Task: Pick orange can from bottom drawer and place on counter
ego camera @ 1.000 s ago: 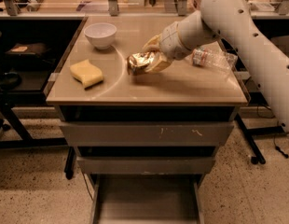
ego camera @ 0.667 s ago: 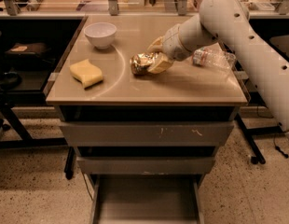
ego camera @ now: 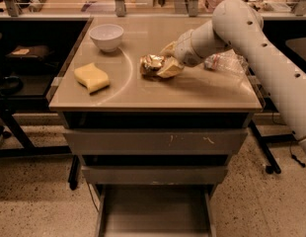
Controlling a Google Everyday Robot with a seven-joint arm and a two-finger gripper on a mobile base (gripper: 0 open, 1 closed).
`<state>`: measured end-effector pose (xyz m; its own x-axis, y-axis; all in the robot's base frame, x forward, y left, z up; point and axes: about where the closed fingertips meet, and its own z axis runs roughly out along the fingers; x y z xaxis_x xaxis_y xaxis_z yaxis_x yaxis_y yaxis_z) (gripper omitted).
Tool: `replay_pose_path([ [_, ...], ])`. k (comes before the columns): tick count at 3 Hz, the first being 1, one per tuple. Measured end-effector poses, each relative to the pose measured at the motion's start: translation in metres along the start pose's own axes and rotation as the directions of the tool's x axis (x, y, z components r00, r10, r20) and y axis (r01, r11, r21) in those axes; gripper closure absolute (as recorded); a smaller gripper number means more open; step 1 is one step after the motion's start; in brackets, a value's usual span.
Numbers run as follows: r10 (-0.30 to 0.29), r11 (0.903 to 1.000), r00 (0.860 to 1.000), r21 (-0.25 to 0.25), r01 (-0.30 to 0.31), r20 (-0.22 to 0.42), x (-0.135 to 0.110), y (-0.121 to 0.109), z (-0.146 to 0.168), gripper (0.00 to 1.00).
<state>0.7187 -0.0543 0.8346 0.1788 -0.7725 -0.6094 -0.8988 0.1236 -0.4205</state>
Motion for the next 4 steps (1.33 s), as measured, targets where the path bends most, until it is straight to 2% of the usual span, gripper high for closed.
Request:
replay_pose_path([
  [1,0.000,1.0000,1.000,0.000,0.000,0.000,0.0000,0.0000,0.0000,0.81],
  [4,0.000,1.0000,1.000,0.000,0.000,0.000,0.0000,0.0000,0.0001,0.13],
])
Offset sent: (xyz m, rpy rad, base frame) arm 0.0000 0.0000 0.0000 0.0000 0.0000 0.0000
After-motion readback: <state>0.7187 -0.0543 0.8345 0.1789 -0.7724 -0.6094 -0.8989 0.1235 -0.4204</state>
